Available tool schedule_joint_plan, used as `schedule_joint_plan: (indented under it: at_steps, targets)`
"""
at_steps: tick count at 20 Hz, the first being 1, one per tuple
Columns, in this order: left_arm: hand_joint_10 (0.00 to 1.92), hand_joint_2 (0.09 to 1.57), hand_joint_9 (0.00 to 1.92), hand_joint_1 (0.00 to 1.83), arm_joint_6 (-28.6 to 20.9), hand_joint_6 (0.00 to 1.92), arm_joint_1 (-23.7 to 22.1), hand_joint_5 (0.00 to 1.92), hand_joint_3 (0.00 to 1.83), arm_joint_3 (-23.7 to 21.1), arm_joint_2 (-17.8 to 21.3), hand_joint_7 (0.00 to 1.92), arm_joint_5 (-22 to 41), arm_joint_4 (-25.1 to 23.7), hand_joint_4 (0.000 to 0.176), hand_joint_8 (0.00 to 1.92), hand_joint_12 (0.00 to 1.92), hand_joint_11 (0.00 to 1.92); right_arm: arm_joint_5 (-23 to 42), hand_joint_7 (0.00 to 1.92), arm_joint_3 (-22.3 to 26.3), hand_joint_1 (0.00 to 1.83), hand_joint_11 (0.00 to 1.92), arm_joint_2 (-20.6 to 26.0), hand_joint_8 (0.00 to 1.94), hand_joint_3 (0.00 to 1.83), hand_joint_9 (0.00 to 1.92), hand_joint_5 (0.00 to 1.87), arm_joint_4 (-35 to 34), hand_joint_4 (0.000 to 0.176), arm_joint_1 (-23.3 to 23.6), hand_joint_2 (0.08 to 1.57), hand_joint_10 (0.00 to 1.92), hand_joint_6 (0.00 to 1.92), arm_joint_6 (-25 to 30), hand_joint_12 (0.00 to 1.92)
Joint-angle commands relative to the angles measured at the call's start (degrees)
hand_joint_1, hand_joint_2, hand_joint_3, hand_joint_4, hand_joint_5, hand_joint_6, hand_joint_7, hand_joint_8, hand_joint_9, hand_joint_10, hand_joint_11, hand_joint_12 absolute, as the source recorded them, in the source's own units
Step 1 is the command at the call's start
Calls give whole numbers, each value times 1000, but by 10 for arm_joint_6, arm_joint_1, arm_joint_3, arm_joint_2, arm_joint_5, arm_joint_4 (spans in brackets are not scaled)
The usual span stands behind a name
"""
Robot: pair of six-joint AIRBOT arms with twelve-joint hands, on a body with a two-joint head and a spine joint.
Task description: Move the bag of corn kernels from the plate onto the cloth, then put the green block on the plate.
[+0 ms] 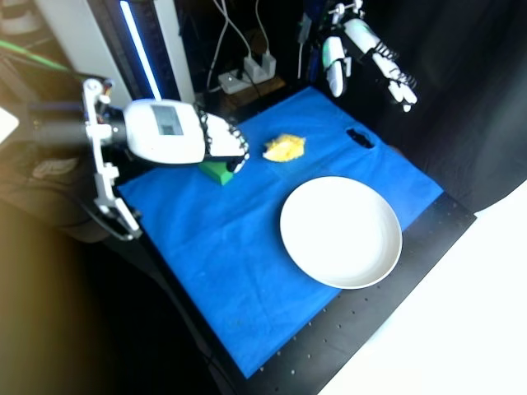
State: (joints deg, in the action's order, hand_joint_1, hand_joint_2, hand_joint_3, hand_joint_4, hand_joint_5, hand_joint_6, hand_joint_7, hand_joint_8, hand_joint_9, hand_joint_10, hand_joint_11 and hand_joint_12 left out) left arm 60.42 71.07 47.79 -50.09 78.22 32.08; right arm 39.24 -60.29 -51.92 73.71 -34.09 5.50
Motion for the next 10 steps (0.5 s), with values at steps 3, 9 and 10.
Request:
schedule_joint_plan:
  at_steps: [3,9,10]
  targets:
    - [0,1373,0,445,-1,0,-2,1,1,0,4,0,67,-10,47,0,196,0,29,361,-11,1113,0,-22,10,0,94,399,32,0,17,1019,784,101,51,1666]
    - [0,1350,0,410,-1,1,-2,3,2,0,3,0,68,-10,36,0,205,0,-13,354,-32,1123,0,-62,0,18,83,428,83,0,17,1106,789,38,70,1597]
    - [0,1352,0,413,-1,1,-2,4,3,0,3,0,68,-10,24,0,209,0,-23,341,-33,1110,0,-63,0,13,65,414,86,0,17,1108,791,30,70,1565]
